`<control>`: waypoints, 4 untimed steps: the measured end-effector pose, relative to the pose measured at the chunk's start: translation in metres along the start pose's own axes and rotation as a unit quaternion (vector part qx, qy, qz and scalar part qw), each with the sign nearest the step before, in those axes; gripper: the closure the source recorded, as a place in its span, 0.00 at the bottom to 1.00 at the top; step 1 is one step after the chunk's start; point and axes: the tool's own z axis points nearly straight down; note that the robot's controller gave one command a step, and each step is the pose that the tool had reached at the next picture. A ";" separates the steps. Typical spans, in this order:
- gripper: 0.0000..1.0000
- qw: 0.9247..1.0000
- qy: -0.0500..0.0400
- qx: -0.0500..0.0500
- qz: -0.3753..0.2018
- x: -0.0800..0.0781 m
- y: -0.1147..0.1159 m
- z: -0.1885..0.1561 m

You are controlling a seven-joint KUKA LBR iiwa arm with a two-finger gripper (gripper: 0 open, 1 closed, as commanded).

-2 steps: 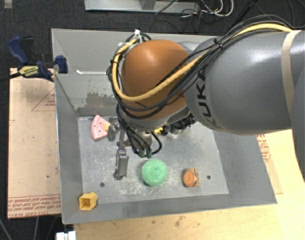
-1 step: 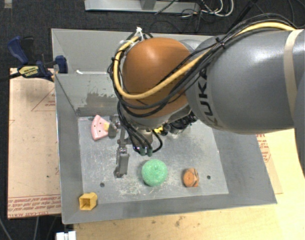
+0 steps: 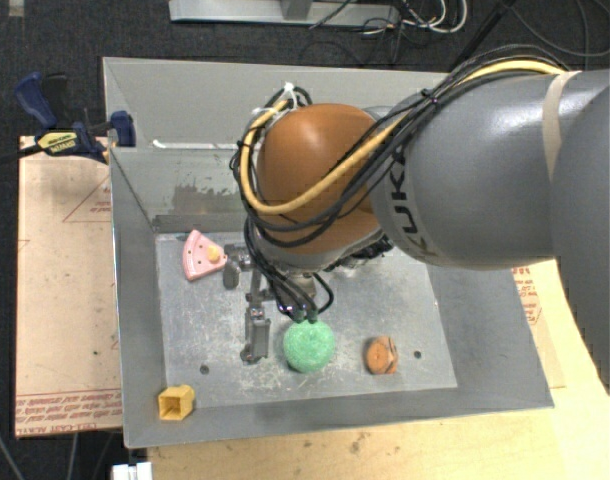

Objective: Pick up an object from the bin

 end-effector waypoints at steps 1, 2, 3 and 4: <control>0.00 0.992 0.003 0.000 -0.125 0.009 -0.010 0.023; 0.00 0.988 0.001 0.000 -0.156 0.009 -0.012 0.027; 0.00 0.986 0.010 0.001 -0.168 0.013 -0.016 0.046; 0.00 0.995 0.000 -0.001 -0.097 -0.016 -0.057 0.030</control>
Offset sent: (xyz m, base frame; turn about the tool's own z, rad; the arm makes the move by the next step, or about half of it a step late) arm 0.0003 -0.0636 -0.0934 -0.3617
